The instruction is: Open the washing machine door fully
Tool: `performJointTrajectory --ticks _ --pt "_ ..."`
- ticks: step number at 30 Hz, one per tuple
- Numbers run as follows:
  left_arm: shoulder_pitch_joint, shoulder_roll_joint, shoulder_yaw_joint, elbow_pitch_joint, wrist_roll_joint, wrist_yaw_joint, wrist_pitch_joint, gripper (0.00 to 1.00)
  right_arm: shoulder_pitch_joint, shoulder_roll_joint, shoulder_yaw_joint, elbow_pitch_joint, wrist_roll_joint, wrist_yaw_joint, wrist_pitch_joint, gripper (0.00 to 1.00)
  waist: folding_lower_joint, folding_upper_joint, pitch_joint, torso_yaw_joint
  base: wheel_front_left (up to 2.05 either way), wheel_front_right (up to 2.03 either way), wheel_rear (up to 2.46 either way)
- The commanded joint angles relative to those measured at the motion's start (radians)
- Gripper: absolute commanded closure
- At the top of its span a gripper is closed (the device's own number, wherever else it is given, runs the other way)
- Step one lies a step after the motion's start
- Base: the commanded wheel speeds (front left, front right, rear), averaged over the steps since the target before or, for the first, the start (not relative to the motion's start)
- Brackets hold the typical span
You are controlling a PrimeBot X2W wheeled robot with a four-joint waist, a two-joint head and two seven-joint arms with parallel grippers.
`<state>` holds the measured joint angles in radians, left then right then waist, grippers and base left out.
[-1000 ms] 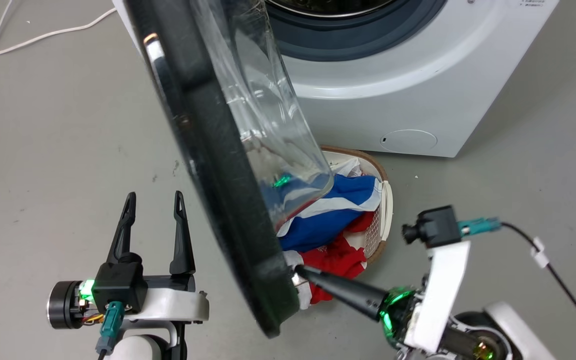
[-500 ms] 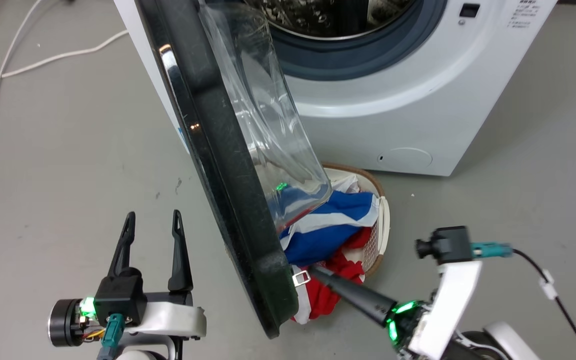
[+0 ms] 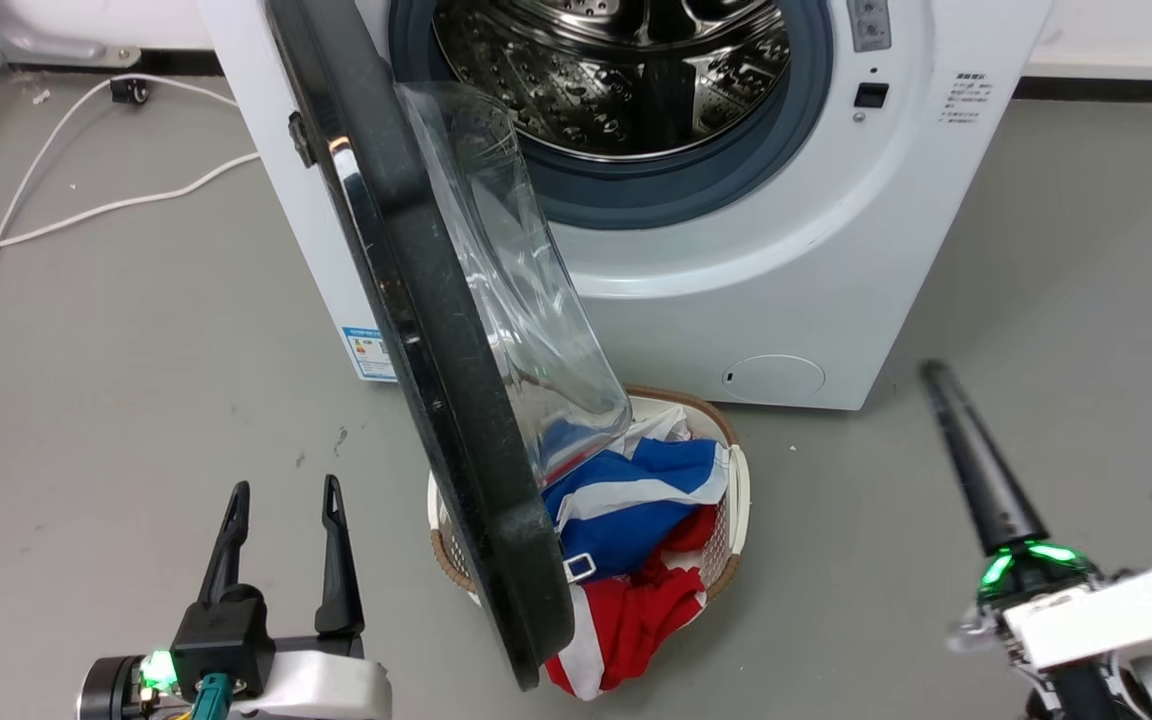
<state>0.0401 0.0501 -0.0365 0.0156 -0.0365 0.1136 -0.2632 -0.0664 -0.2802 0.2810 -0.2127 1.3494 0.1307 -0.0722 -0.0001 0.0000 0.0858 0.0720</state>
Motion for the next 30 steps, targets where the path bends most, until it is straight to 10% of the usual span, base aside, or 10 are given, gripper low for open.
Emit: performJointTrajectory --ticks 1,8,18,30 --pt "0.013 0.0 0.005 -0.003 0.009 -0.002 -0.002 0.0 0.022 -0.015 -0.023 0.013 -0.053 0.0 -0.074 0.0 0.0001 0.0 -0.01 -0.008 0.0 0.0 0.0" --pt "0.025 0.0 0.015 -0.004 0.011 -0.005 -0.002 0.0 0.035 -0.029 -0.125 0.082 -0.34 0.0 -0.19 0.0 0.0001 0.0 -0.025 -0.02 0.0 0.0 0.0" --pt "0.028 0.001 0.023 -0.008 0.016 -0.012 -0.002 0.0 0.069 0.142 -0.319 0.055 -0.941 0.0 -0.193 0.0 0.0001 0.0 -0.027 -0.029 0.0 0.0 0.0" --pt "0.025 0.0 0.007 -0.002 0.011 -0.013 -0.002 0.0 0.159 0.197 -0.349 0.144 -1.174 0.0 -0.193 0.0 0.0001 0.0 -0.029 -0.019 0.0 0.0 0.0"
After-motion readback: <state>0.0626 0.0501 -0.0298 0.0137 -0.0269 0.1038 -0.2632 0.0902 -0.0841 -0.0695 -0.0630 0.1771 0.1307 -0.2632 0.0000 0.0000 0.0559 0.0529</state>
